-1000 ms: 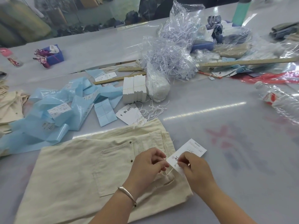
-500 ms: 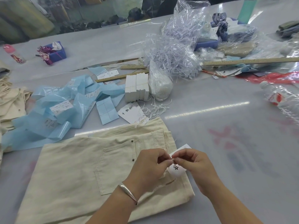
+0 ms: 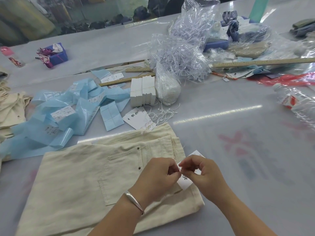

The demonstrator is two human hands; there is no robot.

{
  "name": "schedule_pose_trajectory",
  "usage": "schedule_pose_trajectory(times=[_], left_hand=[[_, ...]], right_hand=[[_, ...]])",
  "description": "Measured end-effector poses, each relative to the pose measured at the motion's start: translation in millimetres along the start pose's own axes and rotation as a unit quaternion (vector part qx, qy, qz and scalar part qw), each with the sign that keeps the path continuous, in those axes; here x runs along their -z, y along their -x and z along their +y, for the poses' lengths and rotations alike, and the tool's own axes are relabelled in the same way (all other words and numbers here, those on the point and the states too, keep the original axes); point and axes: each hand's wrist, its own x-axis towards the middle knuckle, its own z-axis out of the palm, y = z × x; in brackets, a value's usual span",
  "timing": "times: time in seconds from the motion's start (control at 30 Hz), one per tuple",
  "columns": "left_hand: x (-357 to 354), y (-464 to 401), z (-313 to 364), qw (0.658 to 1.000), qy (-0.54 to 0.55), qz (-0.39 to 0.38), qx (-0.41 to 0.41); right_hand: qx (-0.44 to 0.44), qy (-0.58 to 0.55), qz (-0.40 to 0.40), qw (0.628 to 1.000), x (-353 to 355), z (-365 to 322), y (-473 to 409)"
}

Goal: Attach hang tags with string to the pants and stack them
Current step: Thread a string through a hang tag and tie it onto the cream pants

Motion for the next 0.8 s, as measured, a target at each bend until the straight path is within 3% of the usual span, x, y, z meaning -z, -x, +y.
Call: schedule_pose_trajectory(times=[0.23,0.47,0.57,0.7,0.73,0.8], left_hand=[[10,-3,-13,0.993,0.105,-0.058,-0.011],[10,2,-39,0.996,0.082,0.009,0.024],[10,13,-50,0.994,0.069,0.059,0.054],[40,37,-92,0.982,0.004,0.124,0.141],[54,50,-109,0.969,-0.028,0.157,0.190],[84,84,-147,0.915,-0.113,0.221,0.317]], right_hand=[[-0.011,-0.074,-0.037,0.997,6,-2,-3],[-0.039,-0.065,-0.071,0.995,-10,-7,-4],[-0.049,0.077,-0.058,0.994,-22,-12,-18],[0.000,0.271,0.071,0.960,-42,-21,-43],[-0.007,0.320,0.092,0.943,-47,-21,-51],[-0.100,0.425,0.070,0.897,-56,-17,-66]])
